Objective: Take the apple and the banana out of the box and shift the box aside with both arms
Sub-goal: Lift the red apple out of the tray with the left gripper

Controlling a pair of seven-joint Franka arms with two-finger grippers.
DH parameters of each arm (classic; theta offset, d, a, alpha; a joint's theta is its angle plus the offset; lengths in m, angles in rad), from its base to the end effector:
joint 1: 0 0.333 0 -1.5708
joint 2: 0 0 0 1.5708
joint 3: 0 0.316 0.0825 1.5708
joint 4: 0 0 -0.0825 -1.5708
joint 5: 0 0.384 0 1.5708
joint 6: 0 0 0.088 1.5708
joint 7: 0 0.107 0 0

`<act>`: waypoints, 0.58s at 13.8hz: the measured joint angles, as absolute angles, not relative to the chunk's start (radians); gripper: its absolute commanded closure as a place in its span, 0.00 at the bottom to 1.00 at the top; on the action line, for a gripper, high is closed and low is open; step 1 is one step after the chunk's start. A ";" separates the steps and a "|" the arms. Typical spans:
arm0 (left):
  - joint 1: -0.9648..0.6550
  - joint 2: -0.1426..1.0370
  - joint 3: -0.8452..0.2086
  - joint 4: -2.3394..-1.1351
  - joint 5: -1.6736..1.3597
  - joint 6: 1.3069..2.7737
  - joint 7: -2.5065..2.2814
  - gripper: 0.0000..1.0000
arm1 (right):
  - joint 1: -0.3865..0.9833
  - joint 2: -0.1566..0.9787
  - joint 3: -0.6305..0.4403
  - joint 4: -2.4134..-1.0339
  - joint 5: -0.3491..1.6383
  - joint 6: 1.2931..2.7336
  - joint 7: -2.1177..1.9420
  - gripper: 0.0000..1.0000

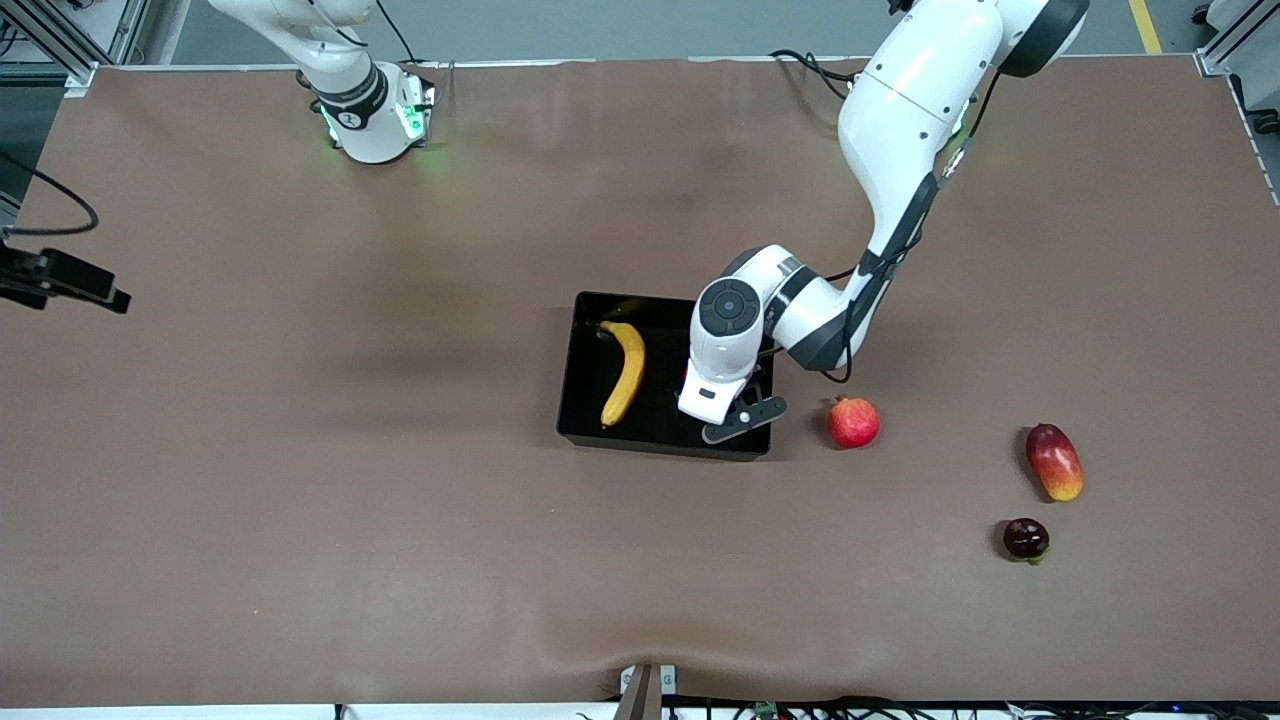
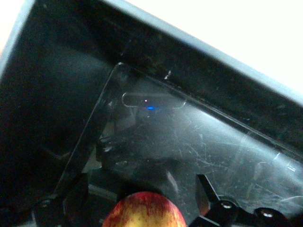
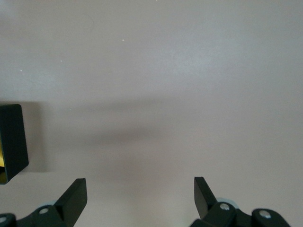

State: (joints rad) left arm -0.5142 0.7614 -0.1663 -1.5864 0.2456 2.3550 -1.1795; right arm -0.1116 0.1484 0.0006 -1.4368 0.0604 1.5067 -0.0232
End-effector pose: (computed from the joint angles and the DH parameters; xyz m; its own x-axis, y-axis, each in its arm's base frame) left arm 0.5555 -0.4252 0.1937 0.9292 0.3638 0.0650 0.3650 -0.9310 -0.0067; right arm 0.5899 -0.0589 0.5969 0.9935 -0.0835 -0.0769 -0.0884 -0.9941 -0.0623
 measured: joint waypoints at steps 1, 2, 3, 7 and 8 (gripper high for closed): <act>-0.515 0.761 -0.167 -1.584 0.246 2.355 -1.184 0.00 | -0.108 0.170 0.002 -1.437 0.062 1.507 -0.025 0.00; -0.515 0.760 -0.167 -1.582 0.246 2.353 -1.190 0.00 | -0.099 0.192 0.003 -1.437 0.063 1.507 -0.027 0.00; -0.516 0.758 -0.169 -1.581 0.246 2.346 -1.202 0.00 | -0.082 0.209 0.004 -1.437 0.063 1.509 -0.027 0.00; -0.528 0.736 -0.182 -1.580 0.246 2.272 -1.231 0.00 | 0.002 0.222 0.005 -1.435 0.061 1.511 -0.026 0.00; -0.532 0.731 -0.182 -1.580 0.246 2.256 -1.234 0.00 | 0.012 0.226 0.006 -1.436 0.061 1.509 -0.026 0.00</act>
